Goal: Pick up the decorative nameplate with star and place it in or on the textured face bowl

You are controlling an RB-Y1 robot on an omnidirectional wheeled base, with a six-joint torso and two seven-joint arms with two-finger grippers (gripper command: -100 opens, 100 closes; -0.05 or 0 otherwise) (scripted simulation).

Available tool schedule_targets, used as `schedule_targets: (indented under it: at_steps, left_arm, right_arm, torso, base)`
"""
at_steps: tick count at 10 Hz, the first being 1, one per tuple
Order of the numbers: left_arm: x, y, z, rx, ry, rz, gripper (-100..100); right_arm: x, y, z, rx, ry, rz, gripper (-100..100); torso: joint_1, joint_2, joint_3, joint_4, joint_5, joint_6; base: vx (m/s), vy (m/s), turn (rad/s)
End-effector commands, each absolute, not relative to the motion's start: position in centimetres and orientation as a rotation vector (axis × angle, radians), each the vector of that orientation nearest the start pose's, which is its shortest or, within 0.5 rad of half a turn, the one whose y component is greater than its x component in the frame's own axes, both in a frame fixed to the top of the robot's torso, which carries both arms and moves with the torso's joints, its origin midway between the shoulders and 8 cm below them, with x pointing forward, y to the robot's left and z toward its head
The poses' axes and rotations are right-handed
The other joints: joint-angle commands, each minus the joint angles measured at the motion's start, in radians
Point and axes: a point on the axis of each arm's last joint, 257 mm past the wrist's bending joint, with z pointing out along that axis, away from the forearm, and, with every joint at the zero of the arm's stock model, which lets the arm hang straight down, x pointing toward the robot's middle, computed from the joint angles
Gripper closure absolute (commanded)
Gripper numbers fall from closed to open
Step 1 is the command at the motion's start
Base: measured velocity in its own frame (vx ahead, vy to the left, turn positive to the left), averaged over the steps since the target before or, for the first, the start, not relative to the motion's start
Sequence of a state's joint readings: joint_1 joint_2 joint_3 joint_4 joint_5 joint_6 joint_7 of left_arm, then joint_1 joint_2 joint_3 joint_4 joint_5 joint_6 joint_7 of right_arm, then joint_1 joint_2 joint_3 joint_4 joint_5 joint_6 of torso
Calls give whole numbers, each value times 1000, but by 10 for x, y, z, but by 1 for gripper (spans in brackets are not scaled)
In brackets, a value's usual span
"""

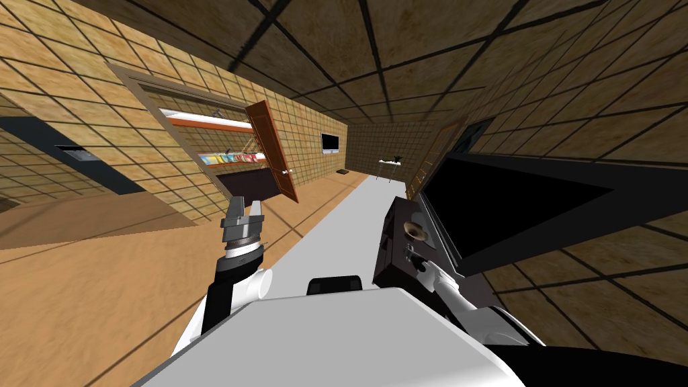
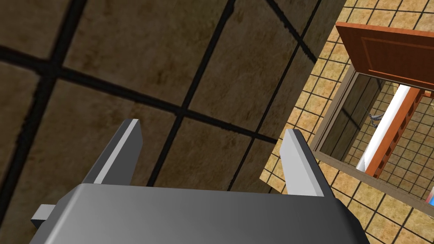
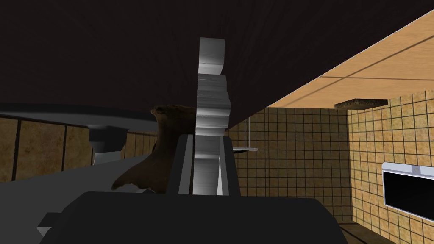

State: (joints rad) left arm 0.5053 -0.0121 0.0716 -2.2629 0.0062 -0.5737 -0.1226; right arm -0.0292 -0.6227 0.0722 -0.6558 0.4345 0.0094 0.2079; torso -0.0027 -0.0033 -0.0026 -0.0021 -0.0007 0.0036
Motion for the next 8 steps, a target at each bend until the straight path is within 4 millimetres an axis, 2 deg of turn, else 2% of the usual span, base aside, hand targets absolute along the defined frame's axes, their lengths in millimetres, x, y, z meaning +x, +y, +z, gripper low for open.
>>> schedule_targets:
  at_steps: [1, 2, 3, 4, 5, 6, 7, 8]
  left_arm:
    - [329, 303, 30, -574, 588, -1128, 0]
    - [329, 303, 30, -574, 588, -1128, 0]
    - [329, 303, 30, -574, 588, -1128, 0]
    - [329, 303, 30, -574, 588, -1128, 0]
    - [329, 303, 30, -574, 588, -1128, 0]
    - [329, 303, 30, -574, 588, -1128, 0]
    - [329, 303, 30, -574, 588, -1128, 0]
    - [329, 303, 30, -574, 588, -1128, 0]
  right_arm:
    - [342, -605, -489, 703, 2176, -276, 100]
    - [324, -608, -493, 701, 2194, -288, 100]
    - [334, -603, -488, 686, 2180, -270, 100]
    - [321, -603, -490, 677, 2194, -272, 100]
    - [327, -599, -486, 668, 2186, -261, 100]
    - [309, -600, -490, 666, 2206, -269, 100]
    - [319, -594, -485, 652, 2193, -250, 100]
    - [301, -596, -489, 652, 2215, -259, 100]
  torso:
    - [0, 0, 0, 0, 0, 0]
    - [0, -1, 0, 1, 0, -2]
    - [0, -2, -1, 0, 0, -1]
    - [0, -2, -1, 1, 0, -3]
    - [1, -2, -1, 0, 0, -2]
    - [0, -2, -1, 1, 0, -4]
    - [0, -2, -1, 0, -1, -3]
    - [0, -2, -1, 1, -1, -4]
  base:
    - [63, 14, -81]
    - [74, 8, -75]
    - [70, 17, -68]
    - [88, 24, -103]
    - [71, 17, -60]
    - [87, 10, -79]
    - [68, 15, -55]
    - [76, 33, -72]
